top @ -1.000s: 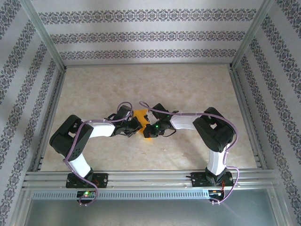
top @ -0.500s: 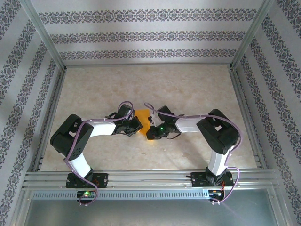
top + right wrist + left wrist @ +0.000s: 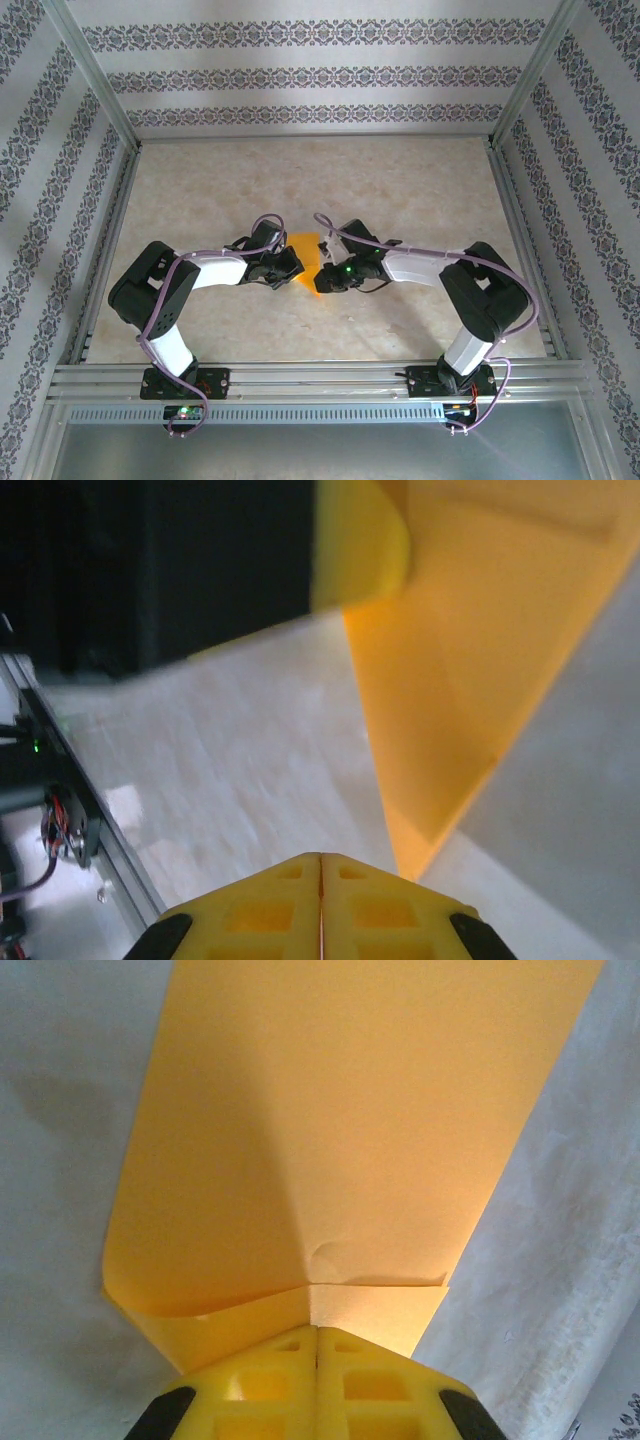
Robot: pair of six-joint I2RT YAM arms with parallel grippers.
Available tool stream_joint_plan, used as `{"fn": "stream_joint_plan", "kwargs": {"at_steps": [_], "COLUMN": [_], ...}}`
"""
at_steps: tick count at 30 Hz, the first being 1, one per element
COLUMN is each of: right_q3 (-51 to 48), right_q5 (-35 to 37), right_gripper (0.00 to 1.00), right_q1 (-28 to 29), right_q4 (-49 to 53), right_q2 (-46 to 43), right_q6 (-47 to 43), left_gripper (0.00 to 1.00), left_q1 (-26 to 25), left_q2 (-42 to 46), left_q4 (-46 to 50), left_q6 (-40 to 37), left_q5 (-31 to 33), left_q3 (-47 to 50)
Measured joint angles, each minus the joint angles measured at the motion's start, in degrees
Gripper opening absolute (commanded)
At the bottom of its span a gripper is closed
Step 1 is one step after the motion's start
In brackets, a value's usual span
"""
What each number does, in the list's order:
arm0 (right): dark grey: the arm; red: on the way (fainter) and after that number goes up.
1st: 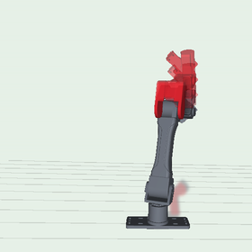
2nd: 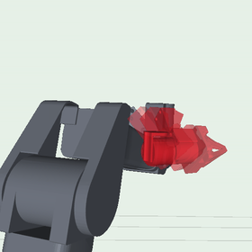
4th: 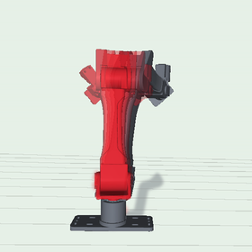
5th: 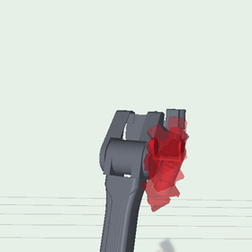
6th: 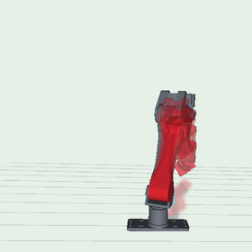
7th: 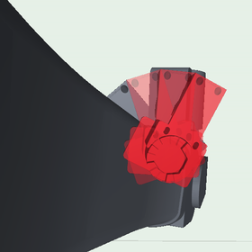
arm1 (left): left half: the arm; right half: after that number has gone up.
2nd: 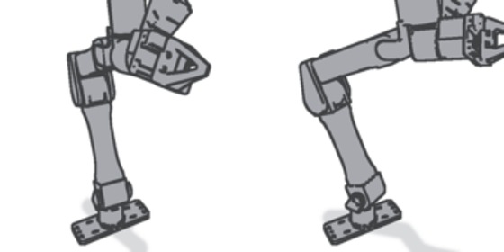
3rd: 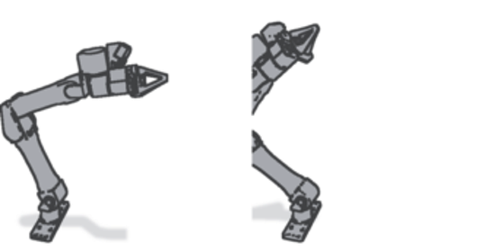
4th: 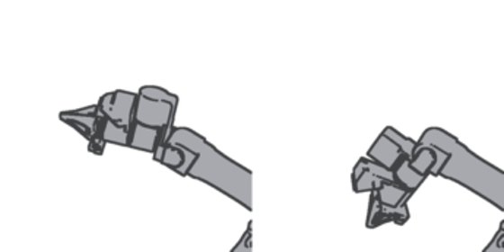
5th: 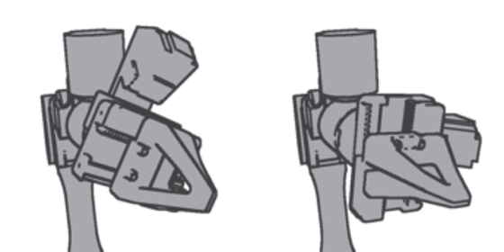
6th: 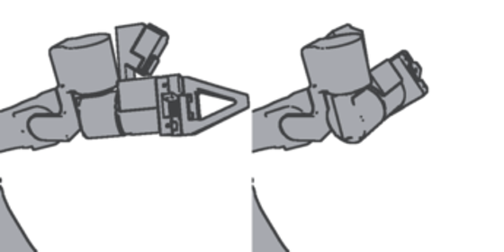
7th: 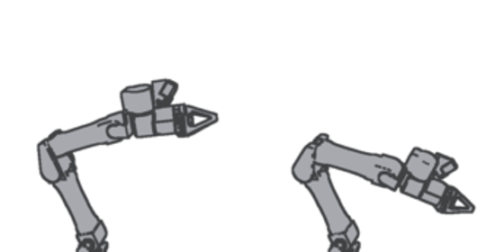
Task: Fold a paper plane with a square sheet of paper (pick it up from the middle)
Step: Third fold the triangle at the center of the table.
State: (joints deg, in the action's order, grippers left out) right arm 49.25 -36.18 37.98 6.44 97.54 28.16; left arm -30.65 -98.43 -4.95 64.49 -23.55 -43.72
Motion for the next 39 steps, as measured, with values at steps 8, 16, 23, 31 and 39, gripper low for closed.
{"fn": "stream_joint_plan", "kwargs": {"at_steps": [8, 16, 23, 31, 39], "right_q3": [3.3, 5.2, 7.0, 7.8, 8.4], "right_q5": [1.4, 3.2, 5.0, 5.2, 6.0], "right_gripper": [0.07, 0.06, 0.05, 0.05, 0.05], "right_q1": [0.0, 0.2, 0.5, 0.5, 0.8], "right_q4": [0.2, 3.6, 6.3, 7.5, 8.6], "right_q2": [6.4, 8.0, 8.6, 8.9, 9.0], "right_q6": [0.0, -1.4, -2.0, -2.0, -2.6], "left_gripper": [0.03, 0.1, 0.1, 0.08, 0.07], "left_q1": [0.0, 0.0, -2.6, -3.8, -3.7], "left_q2": [-0.1, 0.5, 5.1, 3.6, 2.1], "left_q4": [-0.2, -0.4, -0.4, -0.5, -0.8], "left_q6": [0.0, -3.4, -7.2, -8.0, -9.4], "left_q5": [-0.3, -0.4, 0.3, 1.4, 1.8], "left_q3": [0.0, 0.0, 1.1, 2.5, 2.4]}}
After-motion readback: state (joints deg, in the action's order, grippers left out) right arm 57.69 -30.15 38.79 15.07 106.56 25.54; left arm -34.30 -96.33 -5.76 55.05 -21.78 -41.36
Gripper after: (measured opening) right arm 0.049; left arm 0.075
